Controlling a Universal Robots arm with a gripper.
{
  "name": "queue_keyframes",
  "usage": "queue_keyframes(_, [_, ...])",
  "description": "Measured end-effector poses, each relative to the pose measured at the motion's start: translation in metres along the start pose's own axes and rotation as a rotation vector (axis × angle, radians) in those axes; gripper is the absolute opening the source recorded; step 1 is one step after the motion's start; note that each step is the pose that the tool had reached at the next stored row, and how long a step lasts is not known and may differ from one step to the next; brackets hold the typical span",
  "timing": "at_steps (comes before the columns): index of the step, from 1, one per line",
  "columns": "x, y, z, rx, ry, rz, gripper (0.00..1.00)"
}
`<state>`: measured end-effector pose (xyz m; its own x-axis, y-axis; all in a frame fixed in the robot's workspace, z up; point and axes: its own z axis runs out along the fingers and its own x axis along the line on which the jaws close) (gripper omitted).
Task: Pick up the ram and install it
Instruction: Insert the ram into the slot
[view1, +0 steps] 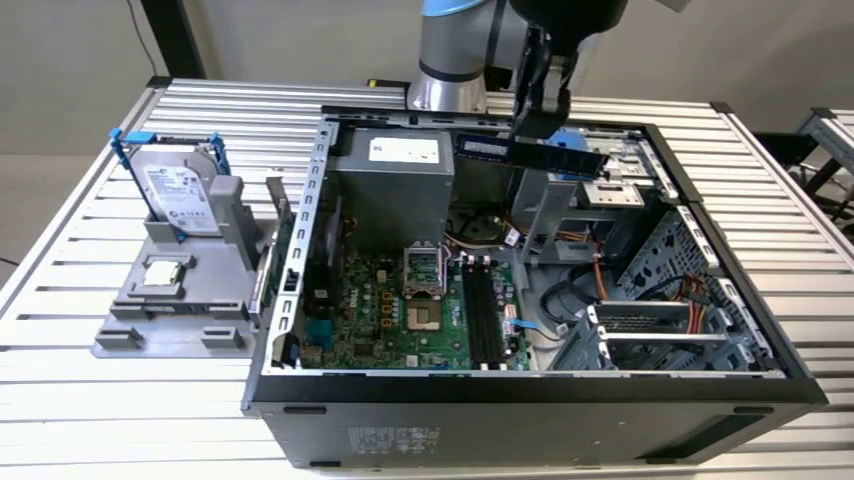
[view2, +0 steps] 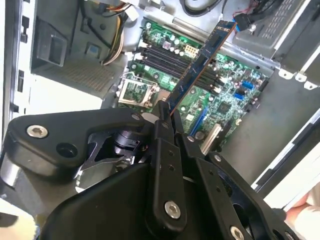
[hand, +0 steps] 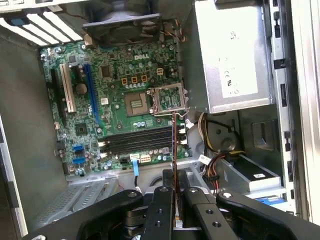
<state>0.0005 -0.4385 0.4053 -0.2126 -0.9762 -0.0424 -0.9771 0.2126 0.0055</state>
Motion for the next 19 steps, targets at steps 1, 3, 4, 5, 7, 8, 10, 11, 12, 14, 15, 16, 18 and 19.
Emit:
queue_keyframes(1, [0.0000,0.0000,0.0000,0.0006,-0.0001,0.015,0.00])
queue_keyframes(3, [0.0000,0.0000,0.0000,0.0020,-0.0003,0.047,0.00])
queue_keyframes(4, [0.0000,0.0000,0.0000,0.0026,-0.0004,0.062,0.00])
queue_keyframes(5, [0.0000,0.0000,0.0000,0.0033,-0.0005,0.078,0.00])
queue_keyframes(7, [0.0000,0.0000,0.0000,0.0047,-0.0005,0.111,0.00])
queue_keyframes(8, [0.0000,0.0000,0.0000,0.0054,-0.0006,0.127,0.00])
queue_keyframes(10, [0.0000,0.0000,0.0000,0.0067,-0.0008,0.159,0.00])
queue_keyframes(11, [0.0000,0.0000,0.0000,0.0075,-0.0009,0.176,0.00])
queue_keyframes(12, [0.0000,0.0000,-0.0001,0.0081,-0.0009,0.192,0.00])
queue_keyframes(14, [0.0000,0.0000,-0.0001,0.0095,-0.0010,0.224,0.00])
queue_keyframes(15, [0.0000,0.0000,-0.0001,0.0102,-0.0012,0.241,0.00])
queue_keyframes(16, [0.0000,0.0000,0.0000,0.0109,-0.0014,0.258,0.00])
queue_keyframes(18, [0.0000,0.0000,0.0000,0.0124,-0.0017,0.293,0.00])
queue_keyframes(19, [0.0000,0.0000,0.0000,0.0131,-0.0017,0.311,0.00])
